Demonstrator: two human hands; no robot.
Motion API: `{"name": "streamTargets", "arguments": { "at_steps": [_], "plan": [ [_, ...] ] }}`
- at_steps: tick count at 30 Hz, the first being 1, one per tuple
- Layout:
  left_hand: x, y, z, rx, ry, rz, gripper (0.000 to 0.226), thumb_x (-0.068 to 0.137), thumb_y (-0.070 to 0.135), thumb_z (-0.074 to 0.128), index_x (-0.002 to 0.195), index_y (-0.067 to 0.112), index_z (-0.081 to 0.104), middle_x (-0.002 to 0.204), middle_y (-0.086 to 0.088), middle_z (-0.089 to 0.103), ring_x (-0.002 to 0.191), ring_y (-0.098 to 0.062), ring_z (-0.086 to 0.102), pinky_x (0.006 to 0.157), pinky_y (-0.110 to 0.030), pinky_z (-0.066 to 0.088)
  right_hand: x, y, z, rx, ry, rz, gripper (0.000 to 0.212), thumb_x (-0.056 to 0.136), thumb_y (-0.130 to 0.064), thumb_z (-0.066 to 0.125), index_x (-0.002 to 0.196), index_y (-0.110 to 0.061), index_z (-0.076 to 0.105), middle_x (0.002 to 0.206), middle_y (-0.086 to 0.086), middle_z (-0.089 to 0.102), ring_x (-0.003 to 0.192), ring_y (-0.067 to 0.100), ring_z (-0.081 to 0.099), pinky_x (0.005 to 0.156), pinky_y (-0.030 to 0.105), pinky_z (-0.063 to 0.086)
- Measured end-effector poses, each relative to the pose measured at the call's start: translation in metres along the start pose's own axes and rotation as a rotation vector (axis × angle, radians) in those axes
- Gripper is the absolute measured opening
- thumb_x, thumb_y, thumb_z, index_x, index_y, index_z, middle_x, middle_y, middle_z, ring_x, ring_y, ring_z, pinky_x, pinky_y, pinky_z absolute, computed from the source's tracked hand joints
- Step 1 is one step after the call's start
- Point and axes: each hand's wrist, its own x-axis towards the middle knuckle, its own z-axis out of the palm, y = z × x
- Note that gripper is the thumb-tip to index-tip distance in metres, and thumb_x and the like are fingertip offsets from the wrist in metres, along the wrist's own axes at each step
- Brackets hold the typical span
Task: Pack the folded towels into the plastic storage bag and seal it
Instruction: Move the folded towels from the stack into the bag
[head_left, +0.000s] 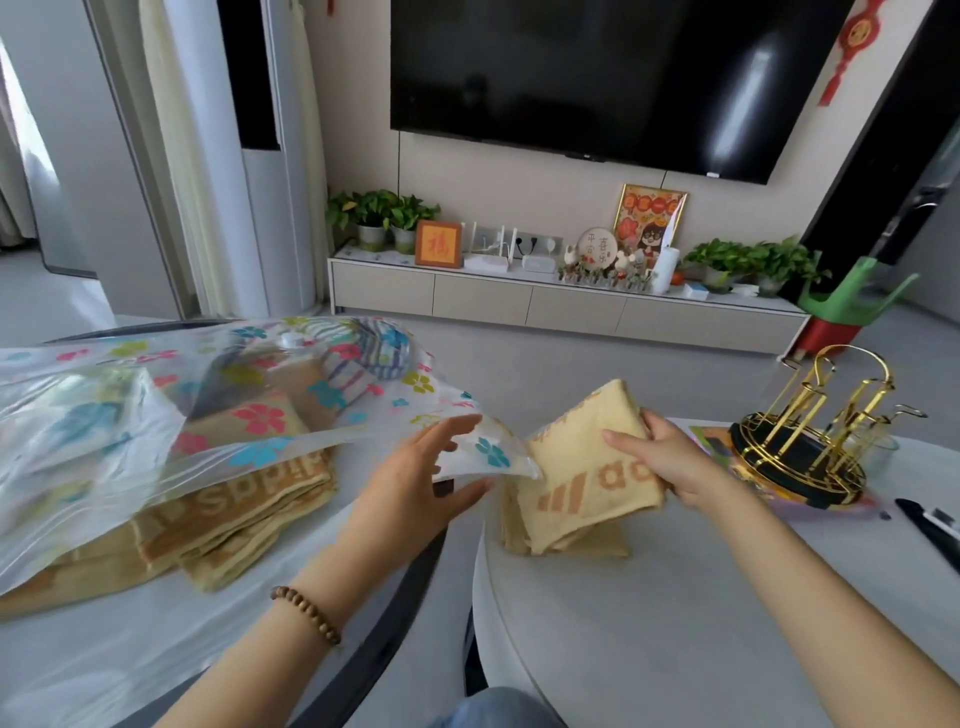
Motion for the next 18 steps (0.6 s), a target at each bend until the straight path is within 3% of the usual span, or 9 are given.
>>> {"name": "streamTargets", "arguments": {
  "at_steps": [4, 8, 13, 16, 18],
  "plan": [
    [-0.033, -0.007, -0.062, 0.263, 0.179, 0.087, 0.050, 0.074, 0.035, 0.075, 0.120, 0.025, 0.060, 0.115, 0.006, 0.065, 0.103, -0.014, 0.057, 0.085, -0.028, 0.048, -0.051, -0.036, -0.006, 0.009, -0.169, -0.079, 0.031, 0.083, -0.025, 0.071, 0.110, -0.031, 0.057, 0.101, -0.001, 0.073, 0.080, 0.014, 0.074, 0.057, 0.025, 0.057],
    [-0.061, -0.029, -0.118, 0.437, 0.202, 0.016, 0.057, 0.067, 0.035, 0.080, 0.119, 0.017, 0.063, 0.118, -0.006, 0.066, 0.110, -0.029, 0.056, 0.091, -0.046, 0.047, -0.089, -0.049, 0.023, 0.077, -0.292, -0.056, 0.032, 0.078, -0.026, 0.071, 0.108, -0.032, 0.060, 0.094, -0.002, 0.077, 0.083, 0.017, 0.074, 0.059, 0.026, 0.058],
    [-0.094, -0.052, -0.171, 0.671, 0.136, -0.033, 0.068, 0.064, 0.034, 0.083, 0.125, 0.019, 0.057, 0.126, -0.008, 0.061, 0.116, -0.034, 0.051, 0.093, -0.051, 0.044, -0.121, -0.062, 0.078, 0.124, -0.479, -0.034, 0.041, 0.074, -0.029, 0.072, 0.114, -0.026, 0.061, 0.104, 0.004, 0.075, 0.092, 0.022, 0.073, 0.066, 0.027, 0.059],
    [-0.105, -0.063, -0.197, 0.711, 0.110, -0.121, 0.065, 0.067, 0.035, 0.080, 0.125, 0.021, 0.057, 0.123, -0.009, 0.063, 0.109, -0.034, 0.058, 0.083, -0.051, 0.051, -0.133, -0.062, 0.119, 0.119, -0.559, 0.019, 0.042, 0.074, -0.026, 0.073, 0.114, -0.020, 0.061, 0.100, 0.005, 0.076, 0.086, 0.019, 0.074, 0.064, 0.026, 0.058],
    [-0.111, -0.068, -0.212, 0.656, 0.099, -0.224, 0.038, 0.074, 0.037, 0.074, 0.108, 0.022, 0.068, 0.106, -0.005, 0.070, 0.088, -0.026, 0.064, 0.068, -0.038, 0.052, -0.138, -0.059, 0.149, 0.141, -0.618, 0.061, 0.032, 0.079, -0.021, 0.071, 0.110, -0.019, 0.062, 0.093, 0.003, 0.077, 0.080, 0.017, 0.074, 0.063, 0.025, 0.058]
  ]
}}
